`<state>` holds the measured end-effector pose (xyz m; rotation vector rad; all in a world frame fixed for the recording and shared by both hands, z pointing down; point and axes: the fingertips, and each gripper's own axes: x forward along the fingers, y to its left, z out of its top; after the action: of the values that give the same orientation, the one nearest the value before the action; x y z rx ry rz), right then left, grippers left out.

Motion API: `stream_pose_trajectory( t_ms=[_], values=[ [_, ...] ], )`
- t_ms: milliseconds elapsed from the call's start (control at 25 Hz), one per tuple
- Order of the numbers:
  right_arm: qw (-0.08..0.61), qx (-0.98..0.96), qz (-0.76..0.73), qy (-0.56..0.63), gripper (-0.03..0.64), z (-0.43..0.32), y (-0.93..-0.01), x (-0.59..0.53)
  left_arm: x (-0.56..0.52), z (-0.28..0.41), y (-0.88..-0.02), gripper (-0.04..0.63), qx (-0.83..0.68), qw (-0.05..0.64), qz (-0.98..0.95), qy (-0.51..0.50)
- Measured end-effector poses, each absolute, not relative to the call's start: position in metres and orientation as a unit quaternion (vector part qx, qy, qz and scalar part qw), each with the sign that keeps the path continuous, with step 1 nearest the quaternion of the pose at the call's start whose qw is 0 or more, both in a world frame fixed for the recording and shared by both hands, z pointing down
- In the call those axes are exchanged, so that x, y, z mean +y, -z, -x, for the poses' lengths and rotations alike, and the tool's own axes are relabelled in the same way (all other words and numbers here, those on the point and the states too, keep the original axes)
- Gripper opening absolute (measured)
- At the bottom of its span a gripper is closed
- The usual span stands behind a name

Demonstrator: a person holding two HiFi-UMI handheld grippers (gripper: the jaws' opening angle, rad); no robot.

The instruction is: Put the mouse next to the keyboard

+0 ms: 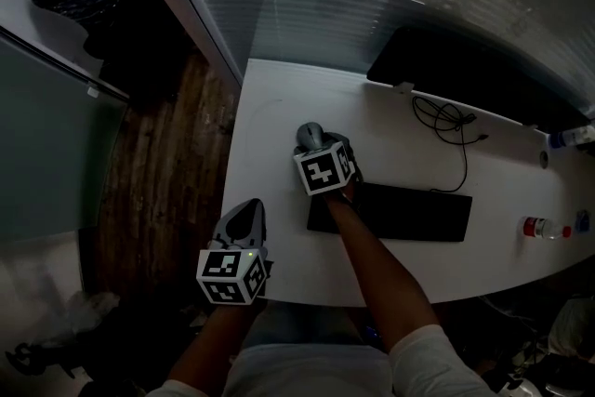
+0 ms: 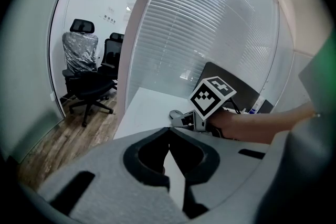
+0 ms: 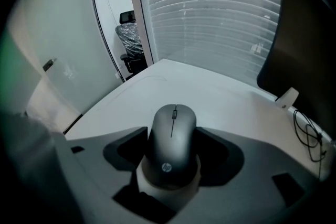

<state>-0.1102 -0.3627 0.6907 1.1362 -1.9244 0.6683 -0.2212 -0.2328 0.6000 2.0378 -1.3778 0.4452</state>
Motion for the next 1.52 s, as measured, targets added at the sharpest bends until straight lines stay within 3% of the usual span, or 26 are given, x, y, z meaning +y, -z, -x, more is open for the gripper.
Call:
stream_pose_trajectory(
  t_ms=[800,1520],
  values=[
    [0.344,-0.767,-0.462,-0.284,0.290,0.093,-0.638,-0.327,-0.226,0.203,-0.588,0.005,-0.521,0.306,-0.781,-0.161],
    [0.316,-0.747,-0.512,-0.284,0.290,-0.006,-0.576,-0.218,-0.172,0.147,-0.565,0.005,-0.490,0.292,-0.801,-0.182]
  ],
)
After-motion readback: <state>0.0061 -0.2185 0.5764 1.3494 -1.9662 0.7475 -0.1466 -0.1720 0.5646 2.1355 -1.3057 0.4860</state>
